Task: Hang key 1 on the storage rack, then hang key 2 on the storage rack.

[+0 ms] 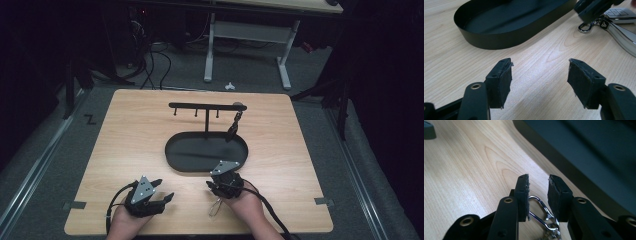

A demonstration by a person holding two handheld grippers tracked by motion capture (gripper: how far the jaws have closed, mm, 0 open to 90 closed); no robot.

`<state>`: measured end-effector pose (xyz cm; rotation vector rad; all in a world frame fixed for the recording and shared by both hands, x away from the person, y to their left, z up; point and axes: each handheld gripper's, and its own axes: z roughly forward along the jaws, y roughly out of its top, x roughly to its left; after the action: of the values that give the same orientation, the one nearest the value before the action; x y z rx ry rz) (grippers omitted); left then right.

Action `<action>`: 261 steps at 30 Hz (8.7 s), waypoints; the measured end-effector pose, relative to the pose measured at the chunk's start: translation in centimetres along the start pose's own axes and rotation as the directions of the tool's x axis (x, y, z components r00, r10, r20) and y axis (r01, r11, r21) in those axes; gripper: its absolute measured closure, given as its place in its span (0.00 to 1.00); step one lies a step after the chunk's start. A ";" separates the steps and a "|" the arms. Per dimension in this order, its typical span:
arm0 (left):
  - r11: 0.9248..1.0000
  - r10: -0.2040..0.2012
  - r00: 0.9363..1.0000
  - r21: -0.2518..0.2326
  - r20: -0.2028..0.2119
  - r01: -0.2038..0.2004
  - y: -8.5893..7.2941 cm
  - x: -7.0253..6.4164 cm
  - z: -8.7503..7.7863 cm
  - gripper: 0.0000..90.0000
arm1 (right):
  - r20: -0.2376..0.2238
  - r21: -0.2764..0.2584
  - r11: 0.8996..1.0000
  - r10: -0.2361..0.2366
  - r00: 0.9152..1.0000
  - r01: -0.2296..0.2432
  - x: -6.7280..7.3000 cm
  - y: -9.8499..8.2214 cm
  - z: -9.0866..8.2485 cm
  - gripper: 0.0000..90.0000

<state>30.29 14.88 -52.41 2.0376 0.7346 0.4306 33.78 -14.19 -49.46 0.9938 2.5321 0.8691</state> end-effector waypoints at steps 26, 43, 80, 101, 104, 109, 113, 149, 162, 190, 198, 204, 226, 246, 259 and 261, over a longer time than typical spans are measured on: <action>1.000 0.014 1.000 -0.001 -0.002 -0.014 0.2 0.2 0.1 0.40 | -0.057 0.156 0.986 -0.042 0.997 0.051 -2.2 -1.5 -0.1 0.67; 1.000 0.012 1.000 -0.004 -0.004 -0.012 0.2 0.3 0.0 0.40 | -0.055 0.179 0.983 -0.023 0.998 0.033 -1.8 -1.3 0.2 0.83; 1.000 0.007 1.000 -0.014 -0.006 -0.007 0.2 0.6 -0.2 0.40 | -0.012 0.290 0.946 -0.151 0.988 0.148 -0.6 0.9 1.1 0.78; 1.000 0.003 1.000 -0.018 -0.004 -0.003 0.2 0.7 -0.2 0.40 | -0.039 0.328 0.943 -0.052 0.998 0.062 -2.1 2.3 0.9 0.96; 1.000 0.004 1.000 -0.018 -0.003 -0.004 0.2 0.7 -0.2 0.40 | -0.026 0.327 0.943 -0.062 0.998 0.067 -2.0 2.2 0.9 0.96; 1.000 0.006 1.000 -0.017 -0.003 -0.006 0.2 0.7 -0.2 0.40 | -0.017 0.336 0.940 -0.063 0.998 0.065 -2.2 2.2 1.0 0.95; 1.000 0.004 1.000 -0.017 -0.002 -0.004 0.2 0.7 -0.2 0.40 | -0.026 0.347 0.936 -0.048 0.999 0.054 -2.4 2.0 1.3 0.93; 0.999 -0.007 1.000 -0.041 0.013 0.008 0.3 0.8 -0.4 0.41 | -0.055 0.400 0.916 -0.017 0.998 0.037 -2.7 3.0 -0.2 0.96; 0.999 -0.008 1.000 -0.037 0.018 0.008 0.3 0.7 -0.4 0.41 | -0.021 0.359 0.933 -0.007 1.000 0.014 -4.1 5.2 -6.4 0.96; 0.999 -0.014 1.000 -0.037 0.019 0.014 0.2 0.8 -0.5 0.41 | 0.043 0.353 0.936 -0.004 0.999 -0.011 -5.6 8.8 -9.2 0.96; 0.999 -0.013 1.000 -0.038 0.020 0.014 0.2 0.9 -0.5 0.41 | 0.058 0.355 0.934 0.016 0.998 -0.036 -6.1 9.8 -9.0 0.96; 0.999 -0.020 1.000 -0.045 0.020 0.021 0.1 0.8 -0.6 0.41 | 0.053 0.336 0.941 0.017 0.998 -0.034 -6.4 10.9 -8.8 0.96; 0.998 -0.030 0.999 -0.049 0.032 0.032 -0.3 1.2 -0.9 0.41 | 0.082 0.268 0.957 0.093 0.992 -0.112 -9.2 15.1 -6.9 0.96; 0.998 -0.041 0.999 -0.055 0.029 0.043 -0.5 1.3 -1.4 0.42 | 0.085 0.234 0.966 0.090 0.992 -0.108 -9.8 17.8 -6.9 0.96; 0.998 -0.030 0.999 -0.048 0.024 0.031 -0.3 1.1 -1.3 0.42 | 0.086 0.225 0.964 0.123 0.989 -0.140 -11.5 17.4 -6.3 0.94; 0.999 -0.026 0.999 -0.043 0.029 0.027 -0.3 1.1 -1.2 0.42 | 0.096 0.219 0.964 0.133 0.987 -0.151 -11.7 17.4 -6.1 0.92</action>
<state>30.35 16.50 -51.99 1.9877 0.7284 0.3986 48.49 -14.77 -33.34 1.2661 2.5570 0.5710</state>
